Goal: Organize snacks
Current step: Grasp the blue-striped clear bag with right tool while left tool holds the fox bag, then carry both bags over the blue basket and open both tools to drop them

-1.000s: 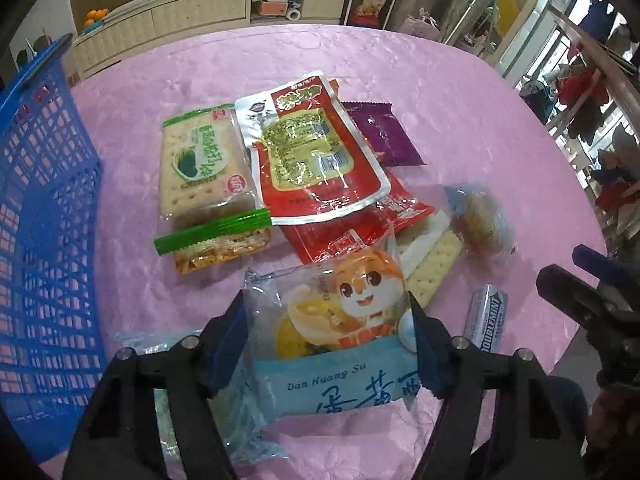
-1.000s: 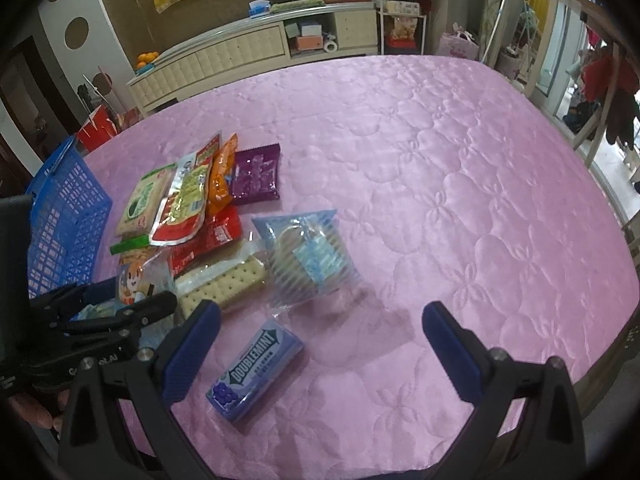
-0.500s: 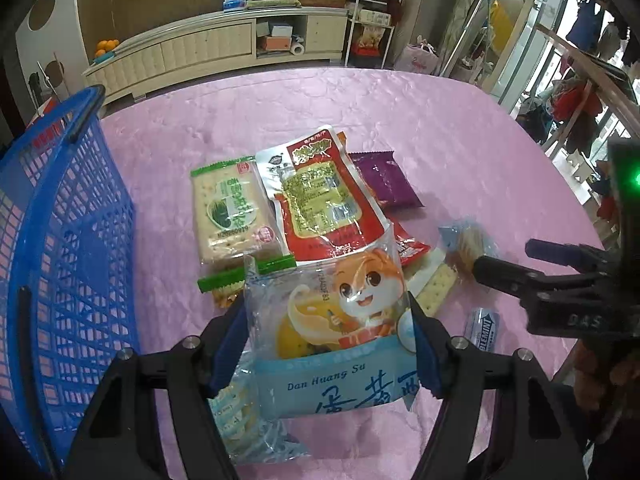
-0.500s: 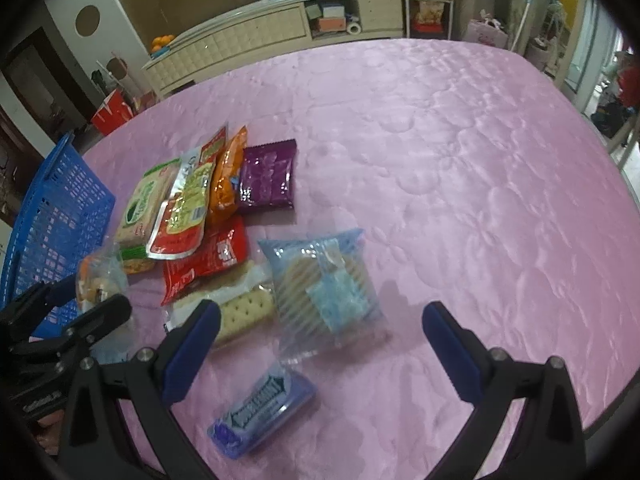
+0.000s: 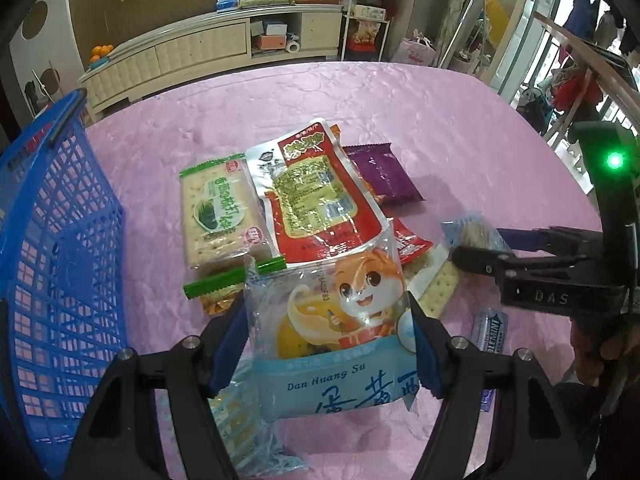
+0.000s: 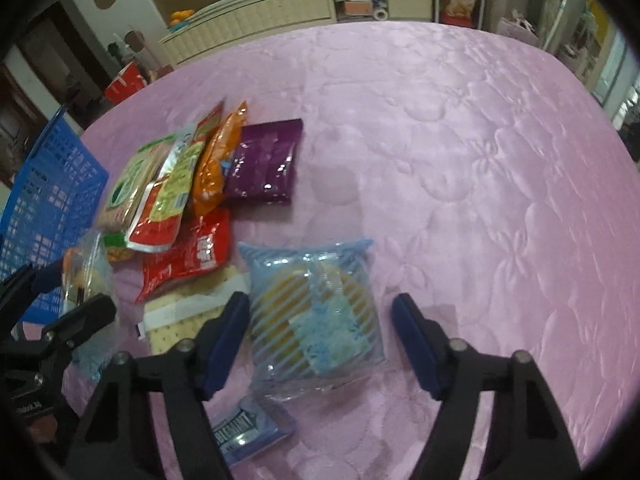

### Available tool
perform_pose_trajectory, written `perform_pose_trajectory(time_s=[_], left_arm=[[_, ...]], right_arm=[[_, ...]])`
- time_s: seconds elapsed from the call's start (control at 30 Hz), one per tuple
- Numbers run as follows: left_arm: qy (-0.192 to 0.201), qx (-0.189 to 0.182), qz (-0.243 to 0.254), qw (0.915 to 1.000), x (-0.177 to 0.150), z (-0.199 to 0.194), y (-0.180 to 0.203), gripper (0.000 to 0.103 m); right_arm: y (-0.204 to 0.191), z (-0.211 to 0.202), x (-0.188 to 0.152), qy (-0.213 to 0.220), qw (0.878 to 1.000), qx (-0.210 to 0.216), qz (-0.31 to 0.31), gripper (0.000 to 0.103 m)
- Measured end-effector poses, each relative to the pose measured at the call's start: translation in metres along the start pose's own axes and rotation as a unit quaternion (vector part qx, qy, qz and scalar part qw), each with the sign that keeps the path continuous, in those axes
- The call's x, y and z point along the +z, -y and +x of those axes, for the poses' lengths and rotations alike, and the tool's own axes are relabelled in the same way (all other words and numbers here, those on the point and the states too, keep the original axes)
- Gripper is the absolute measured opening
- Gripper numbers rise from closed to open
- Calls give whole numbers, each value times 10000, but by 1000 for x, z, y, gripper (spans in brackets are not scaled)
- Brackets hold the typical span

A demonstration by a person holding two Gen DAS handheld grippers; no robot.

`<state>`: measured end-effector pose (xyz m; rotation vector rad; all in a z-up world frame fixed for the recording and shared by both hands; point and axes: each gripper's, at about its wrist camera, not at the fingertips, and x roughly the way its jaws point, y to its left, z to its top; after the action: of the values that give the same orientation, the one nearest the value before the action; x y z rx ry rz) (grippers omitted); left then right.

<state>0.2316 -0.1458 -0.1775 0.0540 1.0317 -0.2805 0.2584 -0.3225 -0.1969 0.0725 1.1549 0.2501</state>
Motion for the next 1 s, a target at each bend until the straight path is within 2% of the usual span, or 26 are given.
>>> perform_pose_trajectory(time_s=[0.23,0.47,0.73,1.0], left_arm=[[84,-80,-21,9999,4,-15,1,69],[456,-101,-28,9989,7,-63,1,69],[1010,-5,-106,9948,-1,-137,-16,69],[1399,334,-358,9889,-17,-199,-64,69]], right_arm=[[1,-19,-5,146,9995,240,160,57],[-15,-63,1,427,9988,246,62,57],[-70,-122,1,862,9954,358,-221,57],[-135,-161,3,1314,9877,606,-598,57]])
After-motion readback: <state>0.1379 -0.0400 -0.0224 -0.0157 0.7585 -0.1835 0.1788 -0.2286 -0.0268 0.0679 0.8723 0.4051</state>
